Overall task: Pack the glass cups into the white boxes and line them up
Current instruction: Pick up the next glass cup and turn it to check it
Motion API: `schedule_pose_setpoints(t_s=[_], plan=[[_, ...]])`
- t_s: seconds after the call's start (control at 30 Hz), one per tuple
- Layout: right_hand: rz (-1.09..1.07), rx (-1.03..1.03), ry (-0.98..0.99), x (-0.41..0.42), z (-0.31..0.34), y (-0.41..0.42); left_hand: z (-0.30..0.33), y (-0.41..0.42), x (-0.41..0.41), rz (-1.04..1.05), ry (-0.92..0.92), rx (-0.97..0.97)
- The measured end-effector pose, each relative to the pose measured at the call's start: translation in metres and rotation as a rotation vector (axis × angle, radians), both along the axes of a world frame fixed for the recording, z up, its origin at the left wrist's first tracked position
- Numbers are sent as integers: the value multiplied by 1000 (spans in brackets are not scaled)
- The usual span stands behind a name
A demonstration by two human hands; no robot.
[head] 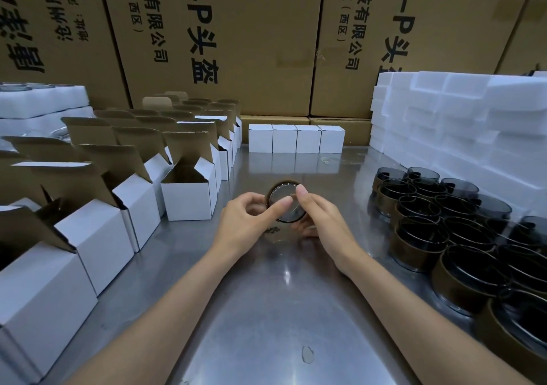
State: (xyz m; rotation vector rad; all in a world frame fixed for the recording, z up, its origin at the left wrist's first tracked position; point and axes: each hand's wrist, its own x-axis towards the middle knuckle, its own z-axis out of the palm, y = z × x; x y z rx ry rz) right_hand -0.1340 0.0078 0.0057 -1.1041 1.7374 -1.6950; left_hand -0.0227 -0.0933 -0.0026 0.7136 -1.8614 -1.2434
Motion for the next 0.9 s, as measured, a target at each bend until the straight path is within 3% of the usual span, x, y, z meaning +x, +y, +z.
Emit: schedule_pose_setpoints(t_s=[0.4, 0.63, 0.9], plan=[[136, 1, -45, -6, 3, 5, -1, -5, 2, -96, 22, -197], [90, -26, -47, -7, 0, 2, -6, -6, 0, -85, -38, -251], [-31, -64, 212, -6, -9, -2, -12, -6, -1, -53, -97, -541]])
